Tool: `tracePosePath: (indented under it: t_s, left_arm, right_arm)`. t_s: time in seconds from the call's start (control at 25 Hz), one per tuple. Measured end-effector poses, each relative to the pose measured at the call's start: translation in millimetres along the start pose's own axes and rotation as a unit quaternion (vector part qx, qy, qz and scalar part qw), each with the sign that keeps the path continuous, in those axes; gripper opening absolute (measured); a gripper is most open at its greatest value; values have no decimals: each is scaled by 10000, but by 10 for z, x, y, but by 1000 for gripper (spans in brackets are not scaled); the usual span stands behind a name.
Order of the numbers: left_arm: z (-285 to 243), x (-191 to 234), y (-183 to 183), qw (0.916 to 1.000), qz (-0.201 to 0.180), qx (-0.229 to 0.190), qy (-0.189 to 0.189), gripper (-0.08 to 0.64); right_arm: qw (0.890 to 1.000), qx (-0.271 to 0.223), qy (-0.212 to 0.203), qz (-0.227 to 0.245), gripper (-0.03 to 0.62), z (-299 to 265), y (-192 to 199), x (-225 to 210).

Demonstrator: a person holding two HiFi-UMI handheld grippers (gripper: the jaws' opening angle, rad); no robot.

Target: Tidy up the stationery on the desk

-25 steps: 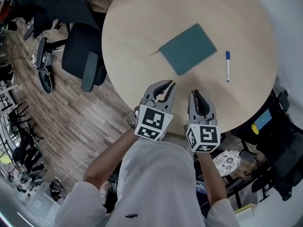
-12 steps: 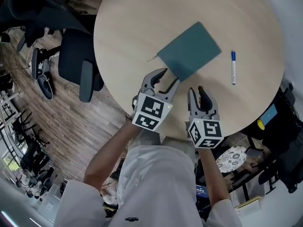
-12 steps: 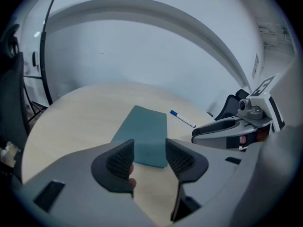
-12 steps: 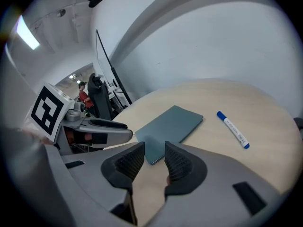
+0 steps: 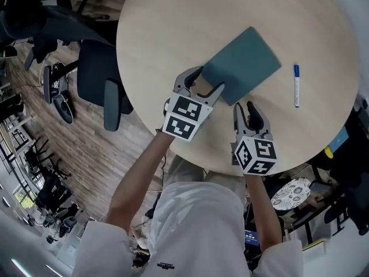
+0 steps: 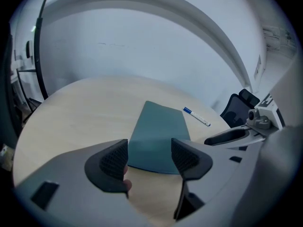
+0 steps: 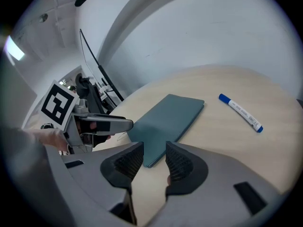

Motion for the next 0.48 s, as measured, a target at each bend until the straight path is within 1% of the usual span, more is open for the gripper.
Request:
tracePosePath:
  t_s: [0.16, 0.48]
  left_arm:
    - [-155, 111, 36, 9998, 123, 184, 15, 278]
    - [-302, 222, 156, 9990, 175, 419, -7, 276]
  right_arm:
    - [9999, 32, 43, -159, 140, -120, 44, -67]
    - [9988, 112, 29, -474, 143, -303, 84, -126]
Point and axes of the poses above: the fingertips, and each gripper's own axes: z backward along the fingers, x to its left, y out of its underside, the point moved 8 cm from there along z, backward along the fingers, and after that the axes turned 3 degrees about y, right-handed, at the moved point
